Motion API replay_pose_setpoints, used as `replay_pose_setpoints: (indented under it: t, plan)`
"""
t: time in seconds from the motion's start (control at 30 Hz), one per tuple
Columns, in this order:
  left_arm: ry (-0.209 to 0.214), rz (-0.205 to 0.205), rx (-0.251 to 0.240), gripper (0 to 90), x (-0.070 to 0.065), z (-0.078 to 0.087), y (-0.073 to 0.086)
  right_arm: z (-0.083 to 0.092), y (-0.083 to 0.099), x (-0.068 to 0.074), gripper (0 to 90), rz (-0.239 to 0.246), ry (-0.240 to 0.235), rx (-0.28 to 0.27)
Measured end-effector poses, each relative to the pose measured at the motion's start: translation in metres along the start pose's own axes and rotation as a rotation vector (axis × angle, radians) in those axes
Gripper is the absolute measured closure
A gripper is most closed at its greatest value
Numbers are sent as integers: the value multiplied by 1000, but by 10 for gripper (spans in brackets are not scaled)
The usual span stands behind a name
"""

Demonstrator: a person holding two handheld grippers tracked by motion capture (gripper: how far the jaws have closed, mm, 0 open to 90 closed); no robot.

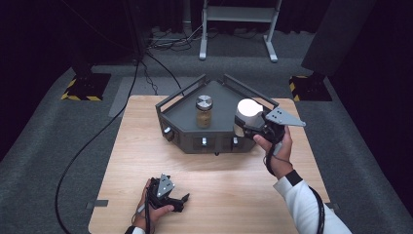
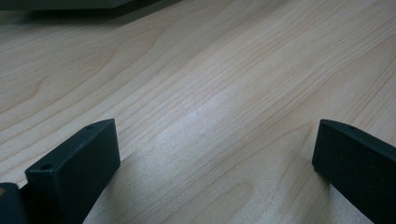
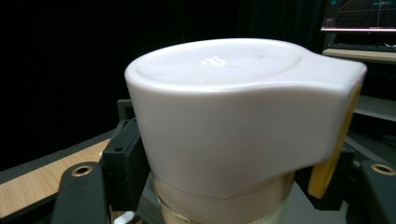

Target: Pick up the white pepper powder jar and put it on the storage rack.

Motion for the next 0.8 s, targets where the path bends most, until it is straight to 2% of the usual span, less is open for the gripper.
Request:
replay_pose_setpoints:
  t: [0.43, 0.8]
  plan:
    - [0, 1, 0, 8, 0, 0, 0, -21, -9, -17, 296, -5, 35, -18]
    - [0, -1, 0, 8, 0, 0, 0, -42, -9, -20, 297, 0, 84, 3]
Point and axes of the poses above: each handheld gripper's, and its own axes: z roughly backward along the jaws, y roughly out of its underside, x roughly to its left, the point moved 1 cm from there along -z, roughly forward along the jaws, and after that the axes turned 12 degrees about z, right-handed, at the moved point
